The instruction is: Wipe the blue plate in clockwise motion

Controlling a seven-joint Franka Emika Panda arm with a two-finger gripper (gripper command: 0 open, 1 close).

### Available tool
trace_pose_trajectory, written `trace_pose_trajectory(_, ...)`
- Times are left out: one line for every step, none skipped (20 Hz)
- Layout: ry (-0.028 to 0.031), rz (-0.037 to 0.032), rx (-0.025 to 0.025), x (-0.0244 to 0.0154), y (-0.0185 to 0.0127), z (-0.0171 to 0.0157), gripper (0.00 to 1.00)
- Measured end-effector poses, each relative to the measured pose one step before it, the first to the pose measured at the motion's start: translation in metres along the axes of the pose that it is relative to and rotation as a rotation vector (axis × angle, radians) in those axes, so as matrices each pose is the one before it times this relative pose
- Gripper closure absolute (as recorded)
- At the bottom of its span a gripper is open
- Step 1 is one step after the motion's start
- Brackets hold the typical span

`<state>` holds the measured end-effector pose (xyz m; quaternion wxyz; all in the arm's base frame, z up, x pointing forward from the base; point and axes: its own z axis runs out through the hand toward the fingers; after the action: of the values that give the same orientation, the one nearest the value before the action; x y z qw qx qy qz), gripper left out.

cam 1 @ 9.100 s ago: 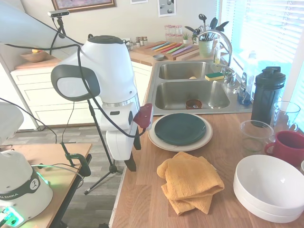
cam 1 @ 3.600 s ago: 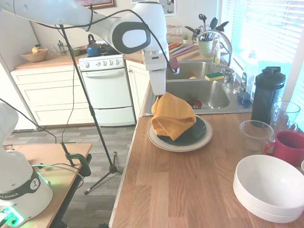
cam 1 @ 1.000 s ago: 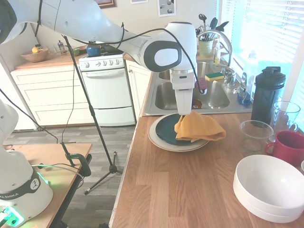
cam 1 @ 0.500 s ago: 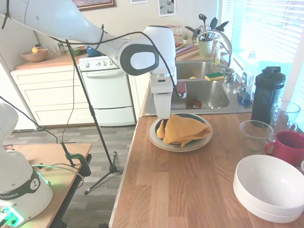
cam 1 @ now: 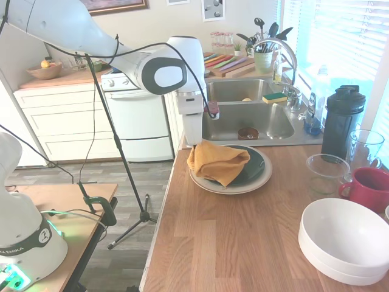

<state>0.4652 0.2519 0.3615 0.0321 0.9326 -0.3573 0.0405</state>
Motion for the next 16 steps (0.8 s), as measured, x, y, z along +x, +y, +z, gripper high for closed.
trace_pose_trajectory(0.00104,-0.00144,0.00223,-0.00458,-0.00253,-0.00089,1.00)
trace_pose_trajectory(0.00060,-0.00258,0.00435,-0.00474,-0.00398,-0.00157,1.00)
trace_pose_trajectory(0.00061,-0.00109,0.00398,-0.00366,-0.00426,-0.00125,1.00)
trace_pose_trajectory(0.00077,-0.00081,0.00314,-0.00214,-0.00419,-0.00060,1.00)
trace_pose_trajectory(0.00080,-0.00212,0.00242,-0.00128,-0.00481,-0.00003,1.00)
trace_pose_trajectory(0.00145,-0.00040,0.00193,-0.00027,-0.00518,0.00071,1.00)
trace_pose_trajectory(0.00033,-0.00275,0.00158,0.00053,-0.00538,0.00102,1.00)
trace_pose_trajectory(0.00250,-0.00633,0.00295,0.00154,-0.00759,0.00124,1.00)
trace_pose_trajectory(0.00172,-0.00363,0.00214,0.00144,-0.00581,0.00075,1.00)
trace_pose_trajectory(0.00090,-0.00063,0.00165,0.00228,-0.00574,0.00025,1.00)
trace_pose_trajectory(0.00144,0.00156,0.00160,0.00322,-0.00557,-0.00041,1.00)
trace_pose_trajectory(0.00067,0.00371,0.00198,0.00410,-0.00537,-0.00048,1.00)
trace_pose_trajectory(0.00004,0.00603,0.00298,0.00533,-0.00528,-0.00052,1.00)
trace_pose_trajectory(-0.00014,0.00762,0.00146,0.00603,-0.00466,-0.00043,1.00)
trace_pose_trajectory(-0.00034,0.00926,-0.00054,0.00690,-0.00398,0.00037,1.00)
trace_pose_trajectory(-0.00013,0.01092,-0.00047,0.00769,-0.00346,0.00069,1.00)
